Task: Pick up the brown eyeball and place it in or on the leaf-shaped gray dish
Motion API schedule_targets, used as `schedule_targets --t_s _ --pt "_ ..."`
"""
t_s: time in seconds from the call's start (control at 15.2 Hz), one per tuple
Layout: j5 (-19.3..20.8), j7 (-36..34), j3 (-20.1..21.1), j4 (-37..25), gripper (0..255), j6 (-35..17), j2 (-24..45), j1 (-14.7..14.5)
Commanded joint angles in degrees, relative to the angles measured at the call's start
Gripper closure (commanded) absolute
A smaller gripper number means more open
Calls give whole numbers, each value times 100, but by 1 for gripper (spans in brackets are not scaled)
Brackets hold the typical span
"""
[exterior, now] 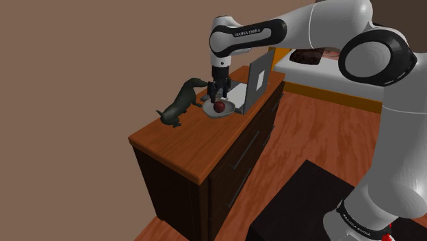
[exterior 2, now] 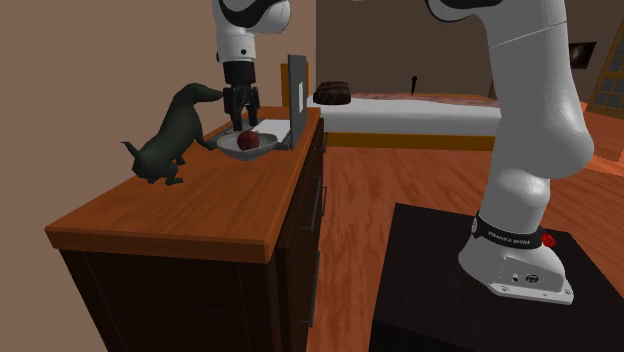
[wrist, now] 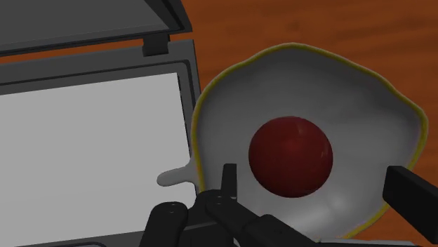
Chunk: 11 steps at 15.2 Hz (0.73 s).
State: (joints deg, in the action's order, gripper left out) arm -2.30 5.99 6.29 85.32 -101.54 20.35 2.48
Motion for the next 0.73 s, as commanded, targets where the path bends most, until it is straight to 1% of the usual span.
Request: schedule_targets --t_s 0.0,0.2,0.66 --pt "2 -3 -2 -203 0 196 7 4" --pt "12 -14 -7 -850 0 767 84 9" --pt "12 -14 -7 -850 0 768 84 9"
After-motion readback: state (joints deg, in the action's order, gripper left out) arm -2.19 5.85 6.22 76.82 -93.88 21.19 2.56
